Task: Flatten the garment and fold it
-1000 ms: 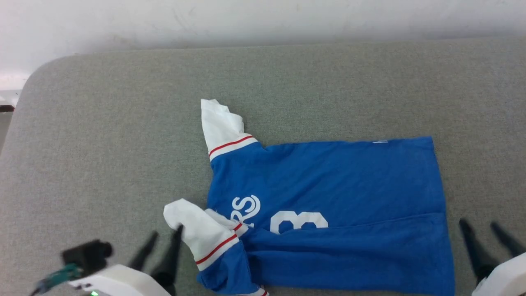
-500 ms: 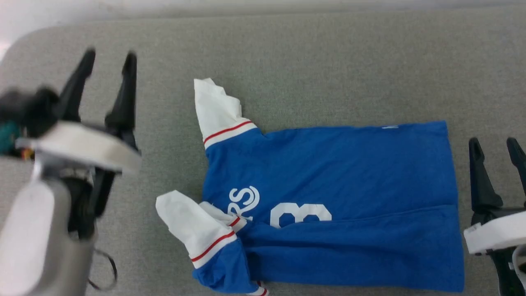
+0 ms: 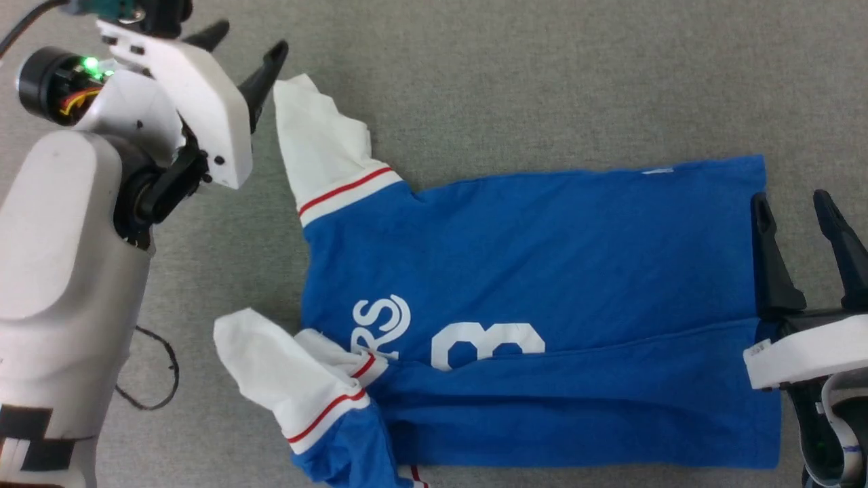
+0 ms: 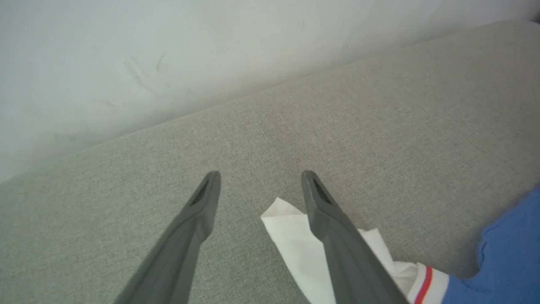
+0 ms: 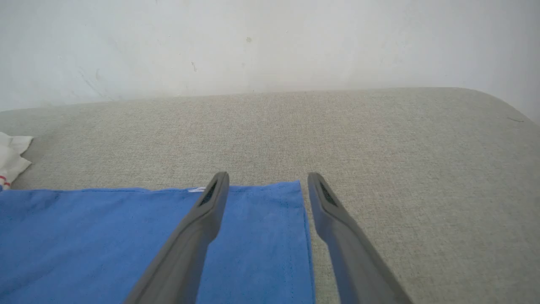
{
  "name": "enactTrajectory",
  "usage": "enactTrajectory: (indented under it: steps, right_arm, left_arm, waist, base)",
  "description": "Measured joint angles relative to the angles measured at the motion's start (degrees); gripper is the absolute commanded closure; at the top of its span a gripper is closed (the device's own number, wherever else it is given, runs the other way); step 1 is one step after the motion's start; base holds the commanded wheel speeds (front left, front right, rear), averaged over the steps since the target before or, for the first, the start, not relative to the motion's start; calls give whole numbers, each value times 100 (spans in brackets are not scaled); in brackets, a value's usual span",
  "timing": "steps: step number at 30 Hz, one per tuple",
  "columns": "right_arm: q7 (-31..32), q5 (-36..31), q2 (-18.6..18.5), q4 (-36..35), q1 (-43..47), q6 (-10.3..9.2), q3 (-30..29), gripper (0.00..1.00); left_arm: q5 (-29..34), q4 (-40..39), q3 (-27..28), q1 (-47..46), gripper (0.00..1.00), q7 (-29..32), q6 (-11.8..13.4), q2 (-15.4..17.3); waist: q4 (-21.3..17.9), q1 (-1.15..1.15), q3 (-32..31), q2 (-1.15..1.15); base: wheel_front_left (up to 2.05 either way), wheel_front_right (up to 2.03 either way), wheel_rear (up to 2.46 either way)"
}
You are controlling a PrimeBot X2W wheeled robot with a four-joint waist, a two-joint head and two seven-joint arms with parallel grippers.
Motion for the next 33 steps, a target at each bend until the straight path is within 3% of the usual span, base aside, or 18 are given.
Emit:
enactTrajectory:
  steps: [12,13,14,15,20,25,33]
  right_arm:
    - [-38,30,-2,96,-122,0,7,0]
    - [-38,41,-2,104,-122,0,3,0]
    - [-37,41,-2,119,-123,0,1,0]
    - [-36,40,-1,133,-129,0,-4,0]
    - [-18,-58,-2,114,-226,0,-10,0]
    - [107,-260,-2,1,-405,0,112,0]
    - [945,-499,-165,35,-1184,0,165,0]
  left_arm:
    - [-334,764,-416,-414,0,1410,-84,305]
    - [-403,766,-410,-439,53,1507,-84,315]
    - [-499,756,-409,-453,83,1599,-84,324]
    - [-589,730,-411,-456,100,1675,-84,334]
    - [-777,619,-497,-394,100,1716,-89,359]
    - [-776,610,-510,-213,100,1376,-89,367]
    - [-793,634,-537,3,100,1136,-89,372]
  waist:
    - [-357,-3,477,0]
    - [-374,-2,494,0]
    - [-388,-2,508,0]
    - [-397,-2,515,0]
    - [-378,-2,445,0]
    - [-343,-2,329,0]
    - [-297,-2,73,0]
  base:
    - [0,0,0]
    - [0,0,0]
    - [0,0,0]
    - [0,0,0]
    - [0,0,0]
    - [0,0,0]
    - [0,0,0]
